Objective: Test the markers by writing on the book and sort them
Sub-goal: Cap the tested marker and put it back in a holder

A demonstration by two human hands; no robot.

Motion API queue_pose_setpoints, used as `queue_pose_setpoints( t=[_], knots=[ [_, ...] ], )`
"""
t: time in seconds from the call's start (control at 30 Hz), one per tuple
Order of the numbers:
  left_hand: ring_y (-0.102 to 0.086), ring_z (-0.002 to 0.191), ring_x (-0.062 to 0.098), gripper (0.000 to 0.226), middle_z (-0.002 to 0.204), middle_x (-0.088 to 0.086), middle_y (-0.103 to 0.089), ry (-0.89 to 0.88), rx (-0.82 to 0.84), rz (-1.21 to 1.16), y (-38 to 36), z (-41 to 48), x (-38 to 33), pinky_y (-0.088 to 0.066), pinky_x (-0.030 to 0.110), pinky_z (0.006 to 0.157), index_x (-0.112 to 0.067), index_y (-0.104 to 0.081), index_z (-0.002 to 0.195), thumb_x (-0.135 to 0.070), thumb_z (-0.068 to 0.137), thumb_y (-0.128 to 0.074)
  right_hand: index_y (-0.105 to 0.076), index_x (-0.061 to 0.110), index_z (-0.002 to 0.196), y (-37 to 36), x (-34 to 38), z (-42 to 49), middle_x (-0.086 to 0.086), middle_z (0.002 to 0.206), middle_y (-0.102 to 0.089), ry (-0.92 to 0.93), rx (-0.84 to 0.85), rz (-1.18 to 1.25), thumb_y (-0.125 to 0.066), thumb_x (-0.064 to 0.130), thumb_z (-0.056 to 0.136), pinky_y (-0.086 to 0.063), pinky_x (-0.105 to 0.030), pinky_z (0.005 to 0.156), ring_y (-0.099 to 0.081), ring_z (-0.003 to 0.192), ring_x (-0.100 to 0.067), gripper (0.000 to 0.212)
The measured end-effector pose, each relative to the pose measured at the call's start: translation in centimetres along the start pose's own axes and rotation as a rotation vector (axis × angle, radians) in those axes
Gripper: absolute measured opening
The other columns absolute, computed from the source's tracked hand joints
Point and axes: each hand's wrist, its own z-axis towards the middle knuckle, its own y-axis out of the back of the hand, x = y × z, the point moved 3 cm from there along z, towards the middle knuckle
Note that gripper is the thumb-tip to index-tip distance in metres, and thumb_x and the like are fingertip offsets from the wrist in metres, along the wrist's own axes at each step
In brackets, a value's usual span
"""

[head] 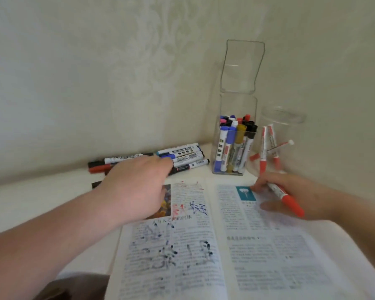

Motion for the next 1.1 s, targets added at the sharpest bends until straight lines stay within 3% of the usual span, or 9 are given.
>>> queue_pose_setpoints(
  t=[0.13,0.23,0.33,0.5,0.63,0.7,0.8,0.9,1.1],
  knots=[
    [-0.054,0.084,0.010,0.021,0.092,-0.014,-0.055,-0.234,0.355,-0.309,-0.6,3.7,-6.2,-0.045,0.030,0.070,-0.033,-0.052,0.095,-0.053,0.092,-0.058,-0.062,0.035,0.106,1.4,2.2,1.7,0.006,0.080,-0.075,-0.053,-0.189,0.277,-0.038,0.078,0.083,-0.055,-0.034,0.080,-0.070,0.075,-0.008,0.054],
    [-0.061,0.085,0.012,0.038,0.096,-0.007,-0.066,-0.171,0.696,-0.206,-2.8,6.5,-6.7,-0.046,0.027,0.064,-0.024,-0.064,0.098,-0.061,0.089,-0.062,-0.056,-0.002,0.093,1.6,2.9,3.7,-0.003,0.051,-0.052,-0.118,-0.227,0.571,-0.039,0.066,0.093,-0.041,-0.035,0.052,-0.045,0.046,-0.020,0.071],
    [-0.069,0.089,0.017,0.055,0.095,-0.003,-0.074,-0.121,0.811,-0.205,-4.2,7.9,-5.4,-0.050,0.028,0.069,-0.018,-0.073,0.095,-0.071,0.079,-0.066,-0.053,0.001,0.077,1.1,2.6,5.6,-0.001,0.051,-0.037,-0.170,-0.144,0.797,-0.056,0.028,0.102,-0.026,-0.030,0.049,-0.029,0.050,-0.018,0.036],
    [-0.062,0.072,0.002,0.037,0.081,-0.016,-0.067,-0.068,0.464,-0.628,-5.5,8.4,-4.8,-0.050,0.024,0.062,-0.033,-0.068,0.086,-0.067,0.073,-0.074,-0.059,0.011,0.067,-0.9,2.2,6.9,-0.014,0.066,-0.061,-0.086,-0.038,0.826,-0.067,0.026,0.095,-0.048,-0.036,0.060,-0.055,0.058,-0.023,0.033],
    [-0.063,0.078,0.003,0.062,0.109,-0.031,-0.055,-0.168,0.145,-1.032,-5.7,7.5,-4.6,-0.049,0.018,0.062,-0.050,-0.041,0.134,-0.057,0.080,-0.071,-0.059,0.012,0.092,-1.5,3.0,6.4,-0.007,0.064,-0.067,-0.016,0.151,0.568,-0.066,0.035,0.097,-0.046,-0.029,0.049,-0.057,0.049,-0.018,0.024],
    [-0.063,0.084,0.002,0.069,0.116,-0.030,-0.053,-0.224,0.122,-1.026,-6.0,7.5,-4.7,-0.048,0.014,0.066,-0.050,-0.035,0.141,-0.056,0.082,-0.070,-0.057,0.024,0.106,-2.1,2.5,6.5,0.006,0.064,-0.064,-0.005,0.168,0.494,-0.075,0.032,0.091,-0.043,-0.029,0.049,-0.054,0.049,-0.010,0.025],
    [-0.060,0.087,-0.003,0.025,0.099,-0.025,-0.062,-0.366,0.054,-0.800,-6.5,7.8,-4.8,-0.043,0.010,0.073,-0.041,-0.064,0.117,-0.050,0.095,-0.058,-0.052,0.034,0.122,-2.6,1.8,6.1,0.002,0.076,-0.064,0.033,0.265,0.693,-0.075,0.010,0.087,-0.044,-0.031,0.049,-0.054,0.057,-0.018,0.048],
    [-0.060,0.093,-0.004,0.036,0.097,-0.025,-0.063,-0.307,0.112,-0.726,-6.9,8.1,-4.5,-0.047,0.014,0.076,-0.042,-0.067,0.109,-0.063,0.092,-0.045,-0.052,0.025,0.130,-1.4,0.6,5.3,-0.007,0.089,-0.068,0.078,0.248,0.970,-0.072,-0.004,0.083,-0.050,-0.029,0.048,-0.057,0.061,-0.029,0.059],
    [-0.057,0.096,-0.003,0.036,0.098,-0.023,-0.062,-0.309,0.189,-0.700,-7.1,7.8,-5.5,-0.047,0.019,0.078,-0.043,-0.057,0.114,-0.063,0.095,-0.032,-0.067,0.004,0.090,-1.3,0.7,5.8,-0.011,0.061,-0.064,0.073,-0.097,0.941,-0.076,0.018,0.075,-0.052,-0.031,0.044,-0.059,0.048,-0.023,0.023]
  ],
)
